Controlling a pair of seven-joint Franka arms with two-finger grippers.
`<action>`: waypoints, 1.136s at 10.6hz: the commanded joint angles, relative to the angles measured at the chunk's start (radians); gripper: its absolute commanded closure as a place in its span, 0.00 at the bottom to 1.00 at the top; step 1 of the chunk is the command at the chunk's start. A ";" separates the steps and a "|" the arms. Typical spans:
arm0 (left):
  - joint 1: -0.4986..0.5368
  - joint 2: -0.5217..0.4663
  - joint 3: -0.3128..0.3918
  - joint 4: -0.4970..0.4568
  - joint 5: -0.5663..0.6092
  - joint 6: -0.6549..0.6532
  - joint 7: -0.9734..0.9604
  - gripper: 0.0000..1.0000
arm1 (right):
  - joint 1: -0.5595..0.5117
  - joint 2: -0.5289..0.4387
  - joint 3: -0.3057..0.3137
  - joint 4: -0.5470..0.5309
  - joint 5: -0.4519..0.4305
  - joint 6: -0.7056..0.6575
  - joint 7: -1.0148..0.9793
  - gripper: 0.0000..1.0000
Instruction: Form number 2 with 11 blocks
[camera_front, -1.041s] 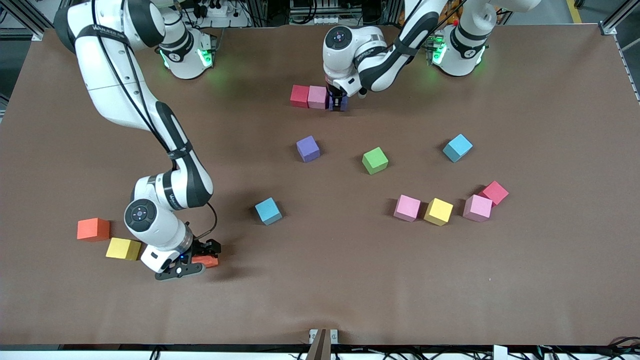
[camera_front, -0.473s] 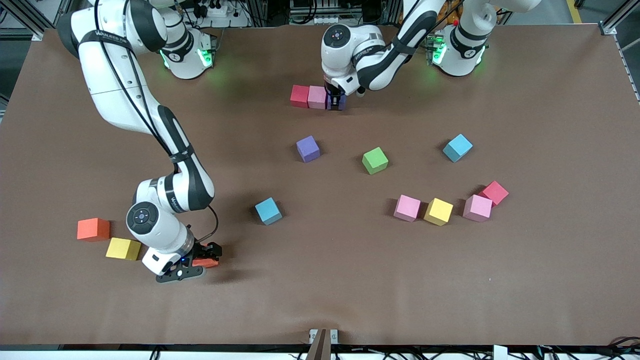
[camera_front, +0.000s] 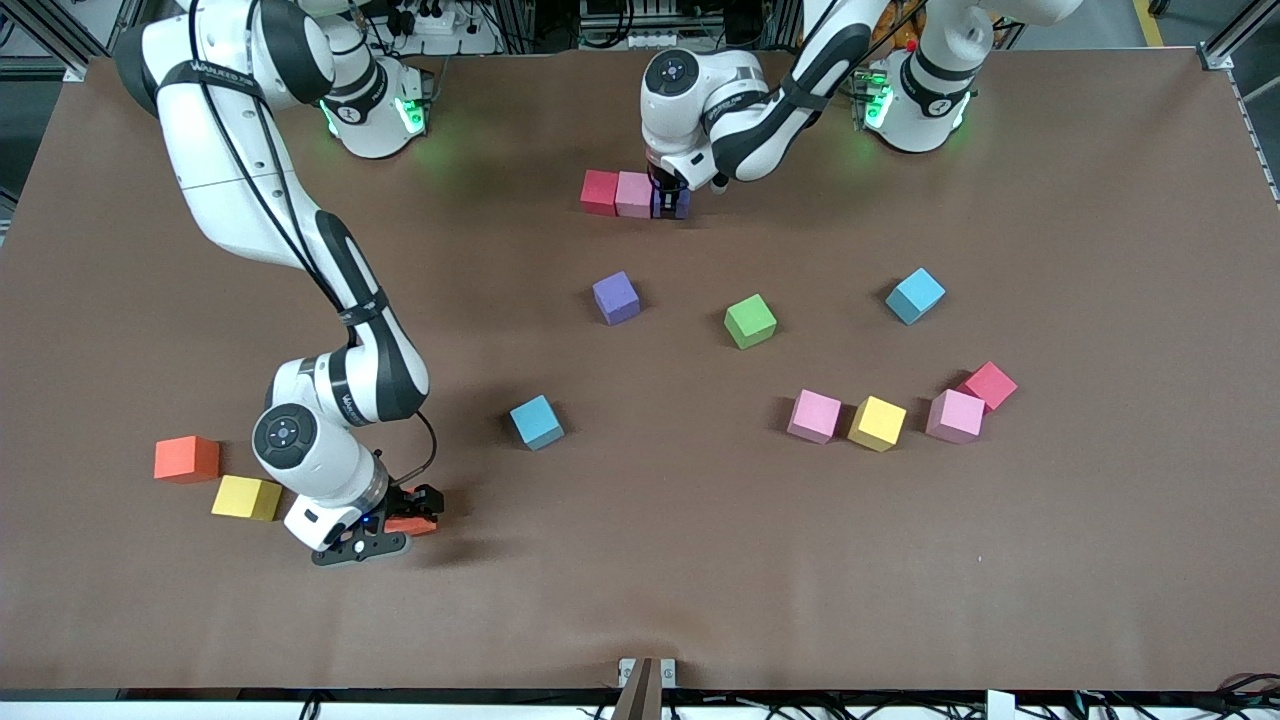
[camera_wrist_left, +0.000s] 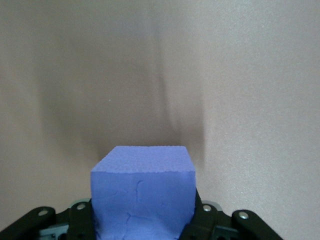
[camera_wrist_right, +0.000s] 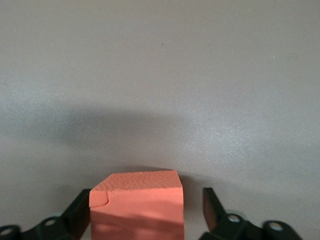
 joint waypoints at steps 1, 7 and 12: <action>-0.026 0.016 -0.008 0.013 0.071 0.002 -0.370 0.37 | -0.010 0.015 0.009 0.027 -0.012 -0.009 0.023 0.98; -0.026 0.034 -0.005 0.028 0.073 0.002 -0.369 0.16 | 0.010 -0.033 0.022 0.021 0.001 -0.125 0.027 1.00; -0.036 0.045 -0.005 0.031 0.099 -0.029 -0.365 0.00 | 0.067 -0.158 0.023 -0.098 0.002 -0.210 0.058 1.00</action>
